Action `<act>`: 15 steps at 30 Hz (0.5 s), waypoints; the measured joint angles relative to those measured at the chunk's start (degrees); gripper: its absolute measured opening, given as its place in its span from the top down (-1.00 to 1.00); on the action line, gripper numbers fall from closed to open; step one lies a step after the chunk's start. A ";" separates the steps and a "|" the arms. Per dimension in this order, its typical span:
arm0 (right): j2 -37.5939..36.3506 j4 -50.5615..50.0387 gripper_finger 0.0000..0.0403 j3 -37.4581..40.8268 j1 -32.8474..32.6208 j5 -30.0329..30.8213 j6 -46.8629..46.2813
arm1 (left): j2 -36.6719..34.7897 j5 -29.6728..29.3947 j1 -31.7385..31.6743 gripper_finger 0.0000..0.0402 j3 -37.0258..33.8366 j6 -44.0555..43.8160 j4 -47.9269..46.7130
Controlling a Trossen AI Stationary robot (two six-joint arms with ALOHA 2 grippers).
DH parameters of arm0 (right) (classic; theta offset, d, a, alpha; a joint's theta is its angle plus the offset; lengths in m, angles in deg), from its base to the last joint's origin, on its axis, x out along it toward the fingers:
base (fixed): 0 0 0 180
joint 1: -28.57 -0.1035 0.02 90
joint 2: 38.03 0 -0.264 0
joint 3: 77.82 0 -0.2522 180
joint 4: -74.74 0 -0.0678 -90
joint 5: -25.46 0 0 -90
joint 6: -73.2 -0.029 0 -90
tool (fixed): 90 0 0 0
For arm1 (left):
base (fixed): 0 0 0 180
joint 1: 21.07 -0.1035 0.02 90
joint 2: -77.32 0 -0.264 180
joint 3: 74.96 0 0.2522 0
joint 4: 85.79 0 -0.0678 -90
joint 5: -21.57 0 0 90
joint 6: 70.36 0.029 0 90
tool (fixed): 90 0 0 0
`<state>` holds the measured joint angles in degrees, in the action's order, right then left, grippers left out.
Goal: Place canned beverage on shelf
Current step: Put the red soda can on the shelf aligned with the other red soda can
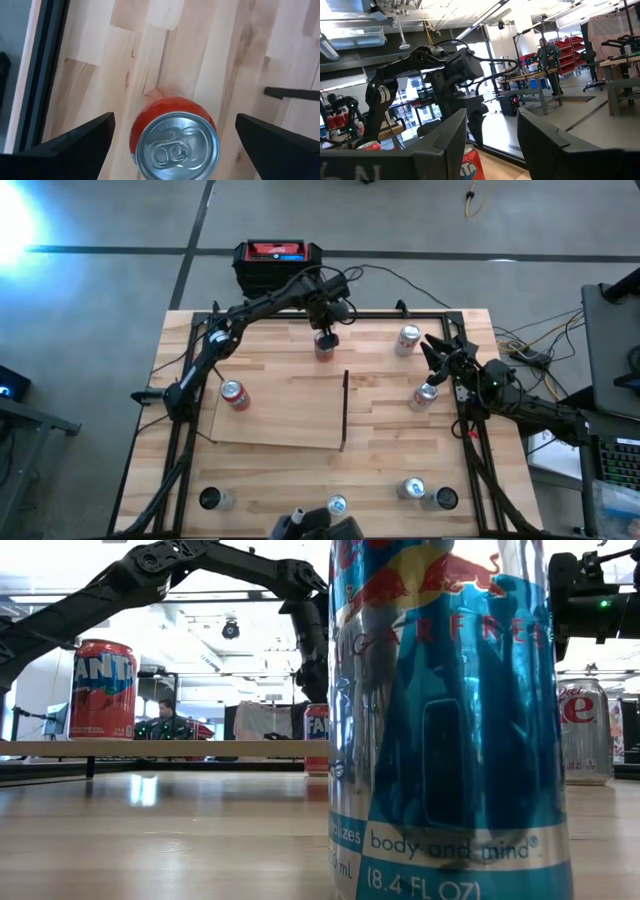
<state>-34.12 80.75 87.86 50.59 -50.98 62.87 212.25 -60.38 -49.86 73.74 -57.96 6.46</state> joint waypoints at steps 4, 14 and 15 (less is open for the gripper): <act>0.00 0.00 0.22 -0.01 0.00 0.00 0.00 | 0.00 -0.02 -0.03 -0.98 -0.35 -2.00 -0.03; 0.01 0.00 0.22 0.00 0.00 0.00 0.00 | 0.00 -0.79 -0.03 -0.77 -2.00 -2.50 -0.15; 0.01 0.00 0.22 0.01 0.00 0.01 0.00 | 0.00 -1.28 -0.03 -0.70 -2.26 -2.46 -0.03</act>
<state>-34.11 80.75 87.86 50.59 -50.97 62.87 212.25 -61.66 -49.89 71.48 -60.42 6.42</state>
